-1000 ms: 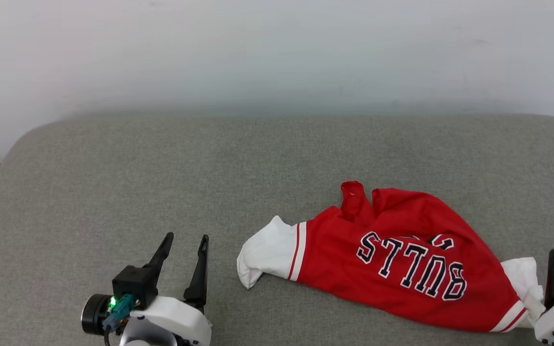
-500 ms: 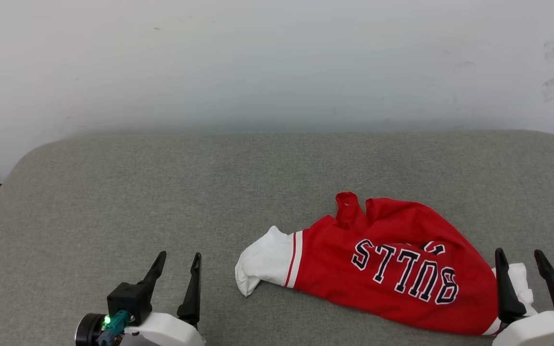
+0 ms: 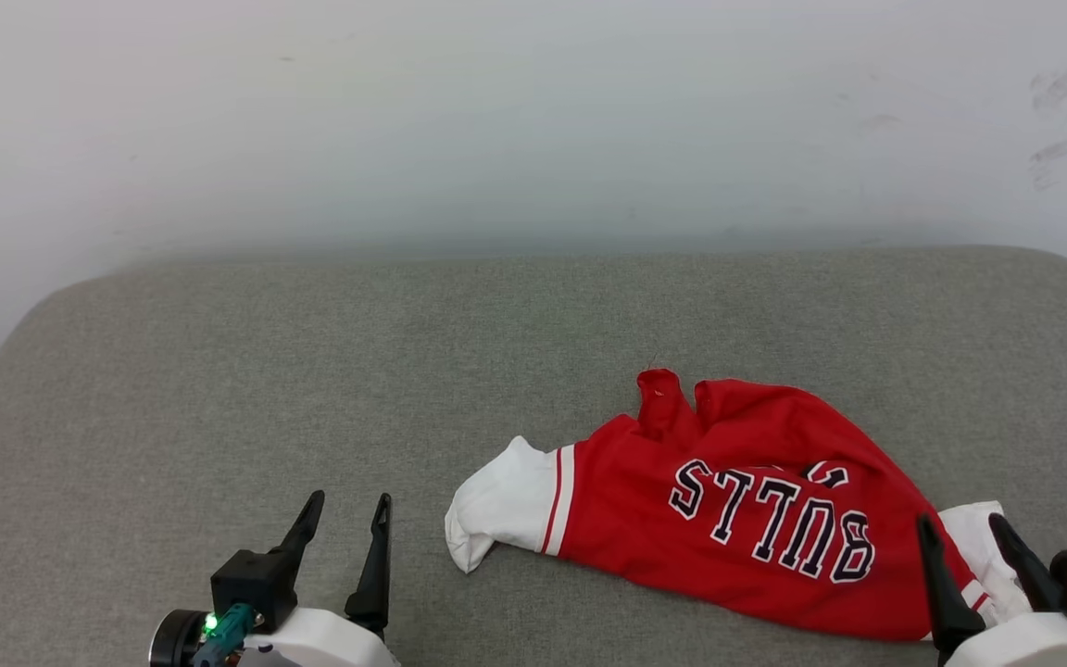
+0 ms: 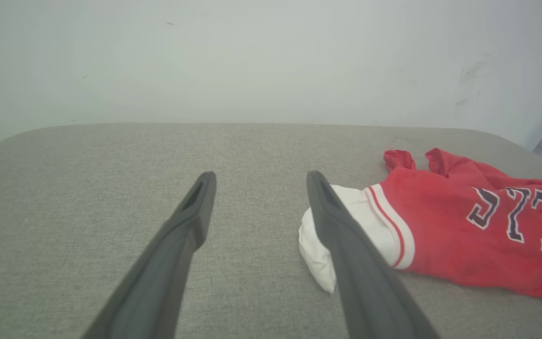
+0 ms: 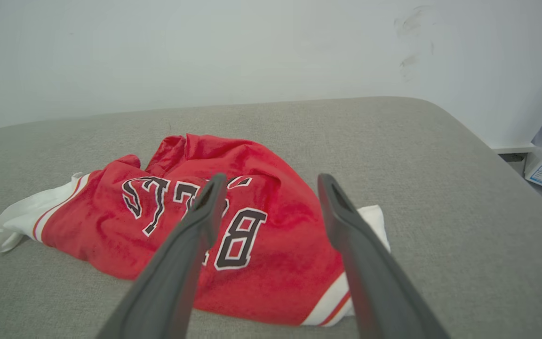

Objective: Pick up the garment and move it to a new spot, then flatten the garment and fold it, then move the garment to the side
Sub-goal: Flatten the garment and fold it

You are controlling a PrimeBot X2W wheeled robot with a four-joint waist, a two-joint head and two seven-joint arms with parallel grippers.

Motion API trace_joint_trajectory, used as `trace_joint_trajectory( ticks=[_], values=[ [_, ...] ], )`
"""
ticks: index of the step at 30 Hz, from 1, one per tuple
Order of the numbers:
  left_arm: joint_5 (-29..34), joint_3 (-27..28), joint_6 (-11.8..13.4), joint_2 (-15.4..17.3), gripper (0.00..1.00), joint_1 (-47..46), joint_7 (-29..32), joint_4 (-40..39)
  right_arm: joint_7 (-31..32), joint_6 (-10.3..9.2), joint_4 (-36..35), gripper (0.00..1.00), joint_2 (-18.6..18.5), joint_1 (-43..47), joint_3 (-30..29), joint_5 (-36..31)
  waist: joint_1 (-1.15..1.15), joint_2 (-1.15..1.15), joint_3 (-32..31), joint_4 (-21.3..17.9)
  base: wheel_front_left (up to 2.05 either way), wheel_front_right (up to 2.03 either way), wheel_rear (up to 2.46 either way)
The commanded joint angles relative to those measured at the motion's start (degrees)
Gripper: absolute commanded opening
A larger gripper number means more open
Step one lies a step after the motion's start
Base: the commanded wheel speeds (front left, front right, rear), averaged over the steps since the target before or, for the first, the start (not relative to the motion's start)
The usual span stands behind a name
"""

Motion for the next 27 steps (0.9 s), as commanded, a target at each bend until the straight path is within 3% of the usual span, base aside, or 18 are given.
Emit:
trace_joint_trajectory(
  ticks=[1, 8, 9, 16, 27],
  values=[
    [0.07, 0.01, 0.03, 0.06, 1.0, -0.59, -0.11, -0.11, 0.68, -0.02, 0.35, 1.0, 0.1, -0.8, 0.1, 0.32, 0.0, 0.0, 0.23, 0.18, 0.0, 0.0, 0.0],
    [0.32, -0.63, 0.0, -0.15, 1.0, -1.95, -0.12, -0.84, 9.89, -0.02, 6.75, 1.0, -3.31, -8.01, -0.06, 4.23, 0.0, 0.0, 2.31, 1.37, 0.0, 0.0, 0.0],
    [0.41, -0.86, -0.22, -0.22, 1.0, -2.94, -0.12, -1.48, 15.24, -0.02, 10.34, 1.0, -6.53, -12.87, 1.25, 6.54, 0.0, 0.0, 3.98, 2.24, 0.0, 0.0, 0.0],
    [1.13, -1.23, -1.26, -0.87, 1.0, -6.54, -0.13, -3.14, 26.18, -0.02, 17.92, 1.0, -13.72, -25.91, 8.04, 10.78, 0.0, 0.0, 9.9, 5.26, 0.0, 0.0, 0.0],
    [2.34, -1.01, -3.06, -3.0, 1.0, -11.33, -0.13, -3.7, 31.77, -0.03, 30.61, 1.0, -18.17, -41.05, 21.1, 14.53, 0.0, 0.0, 16.69, 8.67, 0.0, 0.0, 0.0]
  ],
)
